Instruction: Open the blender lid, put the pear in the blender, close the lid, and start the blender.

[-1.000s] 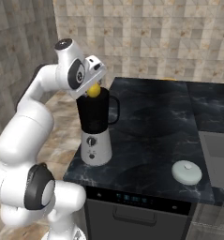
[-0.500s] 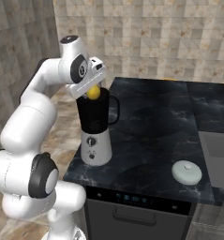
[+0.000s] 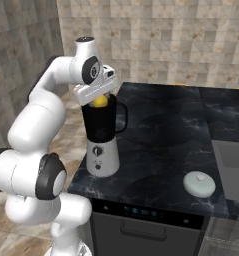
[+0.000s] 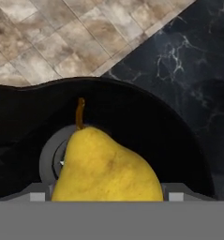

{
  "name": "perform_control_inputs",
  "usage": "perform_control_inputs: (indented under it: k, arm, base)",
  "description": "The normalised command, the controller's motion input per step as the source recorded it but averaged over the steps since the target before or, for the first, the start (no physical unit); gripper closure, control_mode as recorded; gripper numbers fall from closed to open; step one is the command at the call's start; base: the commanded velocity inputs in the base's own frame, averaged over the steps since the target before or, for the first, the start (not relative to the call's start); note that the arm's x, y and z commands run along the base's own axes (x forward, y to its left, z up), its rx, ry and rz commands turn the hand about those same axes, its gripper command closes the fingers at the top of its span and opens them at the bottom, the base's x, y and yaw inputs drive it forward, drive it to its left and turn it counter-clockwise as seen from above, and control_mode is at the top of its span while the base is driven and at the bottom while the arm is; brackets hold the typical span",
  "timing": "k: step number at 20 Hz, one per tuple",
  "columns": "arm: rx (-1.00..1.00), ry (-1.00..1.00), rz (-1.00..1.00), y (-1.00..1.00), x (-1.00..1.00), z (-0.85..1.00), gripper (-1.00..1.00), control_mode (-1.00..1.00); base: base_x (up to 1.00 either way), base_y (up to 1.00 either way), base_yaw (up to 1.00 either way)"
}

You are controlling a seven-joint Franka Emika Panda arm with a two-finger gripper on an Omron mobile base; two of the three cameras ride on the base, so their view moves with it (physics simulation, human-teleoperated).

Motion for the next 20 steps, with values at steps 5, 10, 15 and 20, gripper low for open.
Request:
perform_control_inputs:
  k: [5, 10, 15, 20]
  arm:
    - [0.06, 0.07, 0.04, -0.32, -0.01, -0.46, 1.00, -1.00]
    - [0.02, 0.10, 0.05, -0.18, 0.00, -0.52, 1.00, -1.00]
    - [0.00, 0.10, 0.04, -0.08, 0.00, -0.57, -1.00, -1.00]
    - [0.01, 0.02, 0.01, -0.19, 0.00, -0.36, -1.00, -1.00]
  base:
    - [0.00, 0.00, 0.00]
    - [0.00, 0.00, 0.00]
    - [0.00, 0.00, 0.00]
    - [0.00, 0.00, 0.00]
